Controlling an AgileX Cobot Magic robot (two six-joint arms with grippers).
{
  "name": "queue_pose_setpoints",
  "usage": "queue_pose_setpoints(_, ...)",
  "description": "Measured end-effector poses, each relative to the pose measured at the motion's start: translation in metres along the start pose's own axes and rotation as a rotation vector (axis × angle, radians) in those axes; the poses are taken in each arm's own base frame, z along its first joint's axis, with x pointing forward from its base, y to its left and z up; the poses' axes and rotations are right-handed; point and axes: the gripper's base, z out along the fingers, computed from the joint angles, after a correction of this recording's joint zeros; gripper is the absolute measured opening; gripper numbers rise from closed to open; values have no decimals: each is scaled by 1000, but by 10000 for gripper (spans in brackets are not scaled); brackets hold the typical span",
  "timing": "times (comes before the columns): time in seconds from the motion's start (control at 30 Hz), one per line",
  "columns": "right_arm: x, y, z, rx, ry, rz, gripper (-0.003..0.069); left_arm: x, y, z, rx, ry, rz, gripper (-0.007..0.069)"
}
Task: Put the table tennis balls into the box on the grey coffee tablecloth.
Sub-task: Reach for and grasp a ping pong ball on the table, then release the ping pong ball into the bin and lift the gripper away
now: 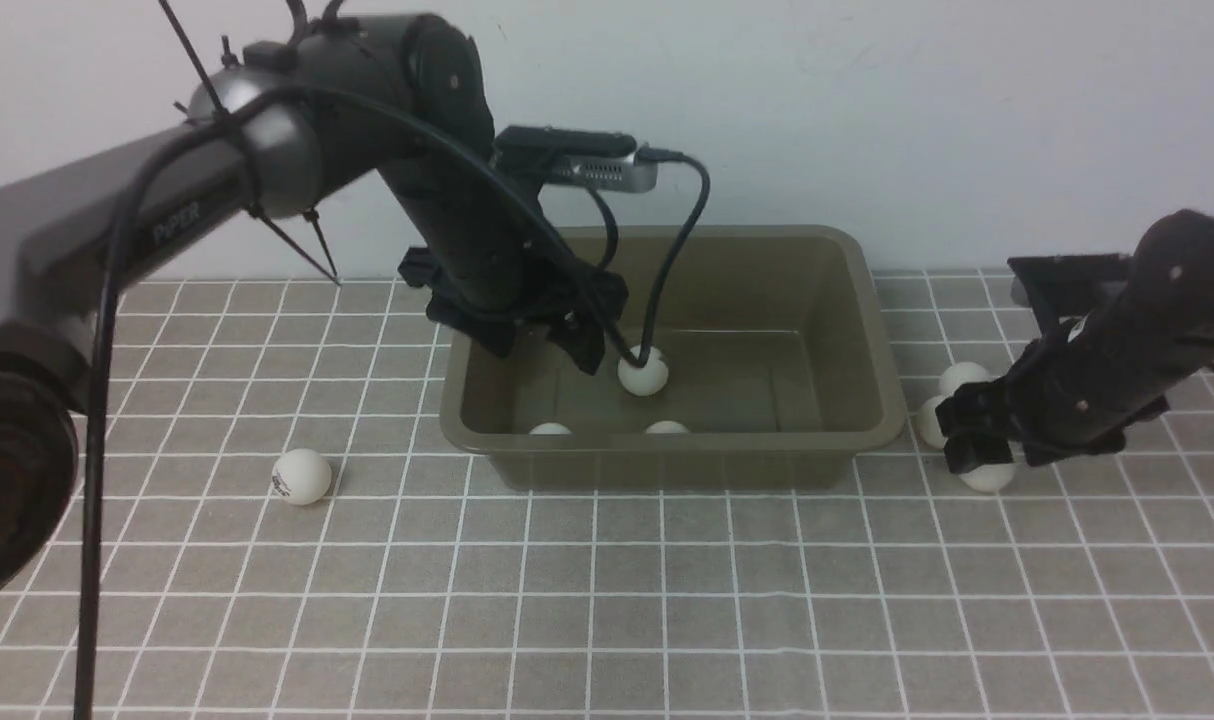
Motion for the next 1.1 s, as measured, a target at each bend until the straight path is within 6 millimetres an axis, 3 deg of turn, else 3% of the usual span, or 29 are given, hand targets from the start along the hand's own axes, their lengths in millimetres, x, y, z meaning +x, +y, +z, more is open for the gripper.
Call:
queue_pose_setpoints(0.03,0,0,0,0,0,0,394,-1,0,-2,-3,-2,2,472)
queue_pose_setpoints(0.07,1,0,0,4,7,-7,346,-4,2,-14,-19,-16,10,372)
queue_pose_setpoints(0.17,1,0,-9,12,12,-29,360,-8,12,-47,-85,-59,25,97)
queue_pose_setpoints(0.27,1,2,-35,18,5,-52,360,-5,31,-71,-149,-71,6,17)
queue_pose_setpoints(0.3,0,4,-61,19,-33,-62,360,-3,45,-81,-182,-79,-18,4)
queue_pose_setpoints(0.37,-2,7,-82,16,-88,-64,360,1,64,-90,-209,-86,-60,-5)
queue_pose_setpoints(0.47,-7,17,-140,-51,-310,-6,360,18,100,-98,-239,-57,-158,-5)
queue_pose_setpoints(0.6,-14,32,-166,-159,-470,32,360,52,130,-90,-225,35,-272,-5)
queue_pose_setpoints(0.7,-20,46,-161,-216,-470,-6,360,76,138,-73,-197,100,-330,-5)
queue_pose_setpoints(0.77,-32,68,-147,-264,-439,-74,360,90,140,-55,-176,134,-354,-5)
queue_pose_setpoints(0.93,-50,100,-122,-320,-353,-162,367,101,138,-32,-147,178,-342,4)
queue_pose_setpoints(1.0,-61,111,-112,-348,-307,-183,417,101,139,-24,-137,181,-324,41)
queue_pose_setpoints(1.1,-70,114,-117,-363,-301,-163,503,101,141,-18,-132,194,-301,144)
